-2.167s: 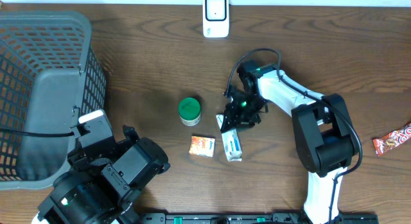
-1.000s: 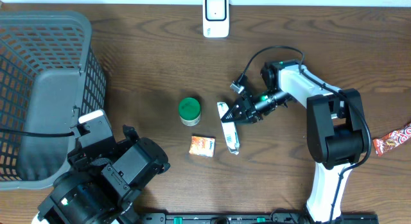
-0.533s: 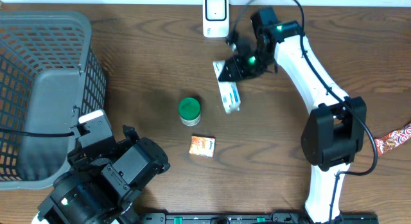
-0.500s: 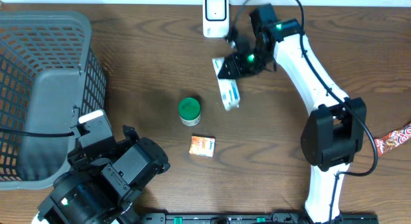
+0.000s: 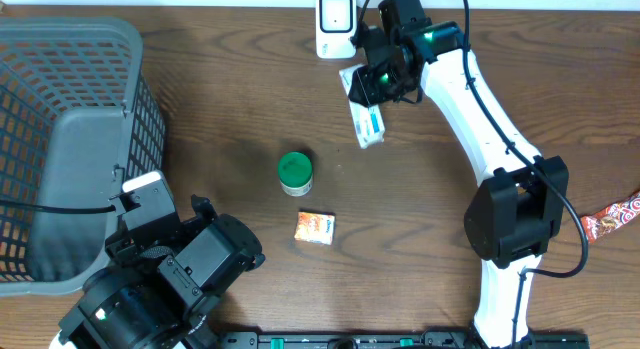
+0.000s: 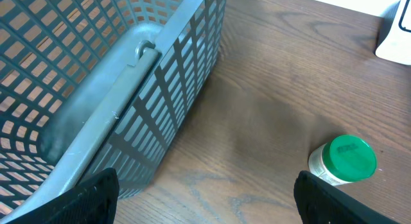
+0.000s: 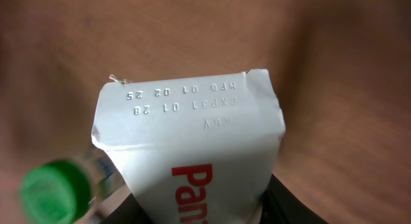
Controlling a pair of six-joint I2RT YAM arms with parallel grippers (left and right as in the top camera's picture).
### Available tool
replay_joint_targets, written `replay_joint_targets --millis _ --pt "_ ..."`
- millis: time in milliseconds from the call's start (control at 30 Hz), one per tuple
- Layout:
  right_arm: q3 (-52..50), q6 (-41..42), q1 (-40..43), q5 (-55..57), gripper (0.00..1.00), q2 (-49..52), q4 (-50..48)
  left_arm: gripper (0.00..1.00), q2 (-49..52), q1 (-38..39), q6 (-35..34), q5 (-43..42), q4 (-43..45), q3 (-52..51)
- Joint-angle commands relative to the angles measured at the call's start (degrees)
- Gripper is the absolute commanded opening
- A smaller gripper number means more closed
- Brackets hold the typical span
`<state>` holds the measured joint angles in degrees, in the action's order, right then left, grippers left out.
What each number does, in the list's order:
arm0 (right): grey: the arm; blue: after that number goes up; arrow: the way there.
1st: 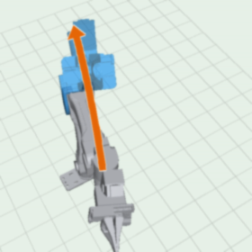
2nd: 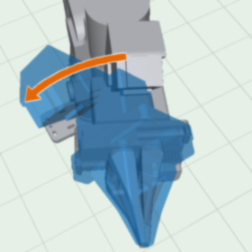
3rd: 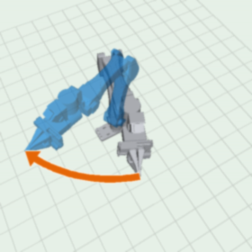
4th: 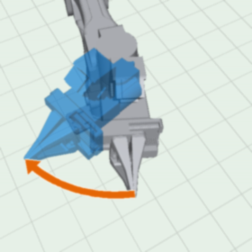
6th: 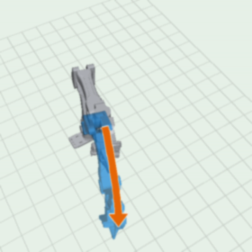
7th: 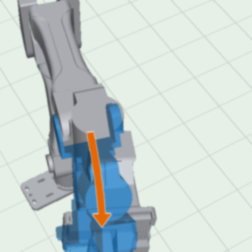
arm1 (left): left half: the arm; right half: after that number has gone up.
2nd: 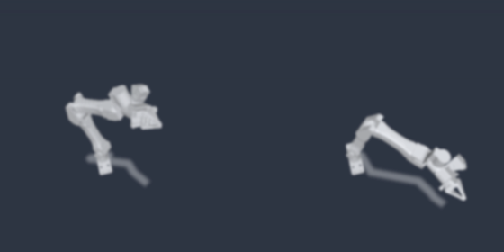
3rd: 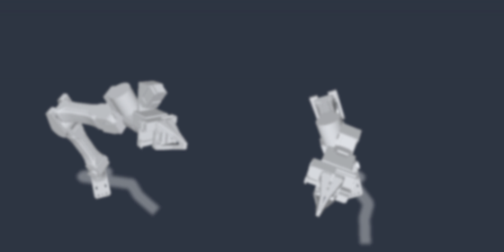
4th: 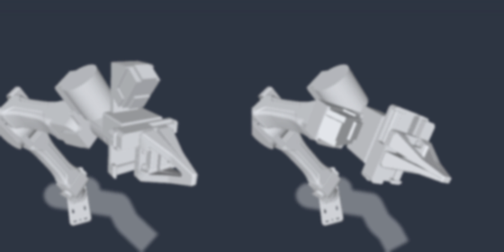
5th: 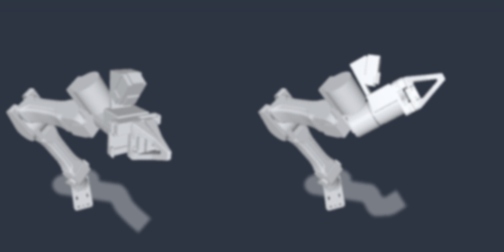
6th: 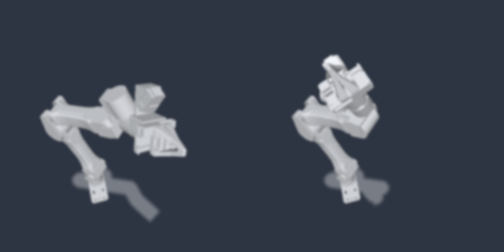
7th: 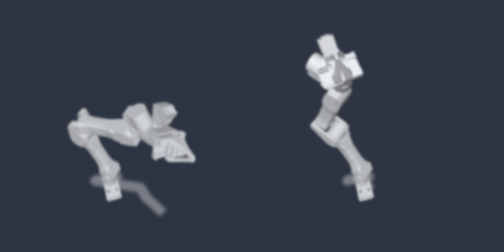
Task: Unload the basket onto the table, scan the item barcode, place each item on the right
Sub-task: 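Carry the Panadol box to the white scanner and hold it there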
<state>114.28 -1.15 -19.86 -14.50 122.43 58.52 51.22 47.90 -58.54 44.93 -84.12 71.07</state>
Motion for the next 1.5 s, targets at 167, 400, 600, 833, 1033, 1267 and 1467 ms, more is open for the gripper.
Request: replay_joint_targets --millis 167,400,600,833,1033,1267,1467 --pt "0.9 -3.0 -0.9 13.5 0.23 4.0 -9.0 0.85 0.0 0.0 -0.7 0.5 -0.3 0.0" --pt "4.6 -8.5 -3.5 26.4 0.17 9.1 -18.4 0.85 0.0 0.0 -0.7 0.5 -0.3 0.0" --pt "12.0 -15.6 -5.5 35.0 0.19 12.7 -24.2 0.85 0.0 0.0 -0.7 0.5 -0.3 0.0" --pt "12.8 -27.0 -6.5 39.3 0.2 14.4 -37.8 0.85 0.0 0.0 -0.7 0.5 -0.3 0.0" --pt "12.8 -38.2 -7.1 39.7 0.22 19.5 -50.8 0.85 0.0 0.0 -0.7 0.5 -0.3 0.0" --pt "12.8 -50.9 -10.0 42.7 0.18 27.8 -62.8 0.85 0.0 0.0 -0.7 0.5 -0.3 0.0" --pt "12.9 -54.5 -10.8 43.2 0.08 29.1 -64.0 0.85 0.0 0.0 -0.7 0.5 -0.3 0.0"
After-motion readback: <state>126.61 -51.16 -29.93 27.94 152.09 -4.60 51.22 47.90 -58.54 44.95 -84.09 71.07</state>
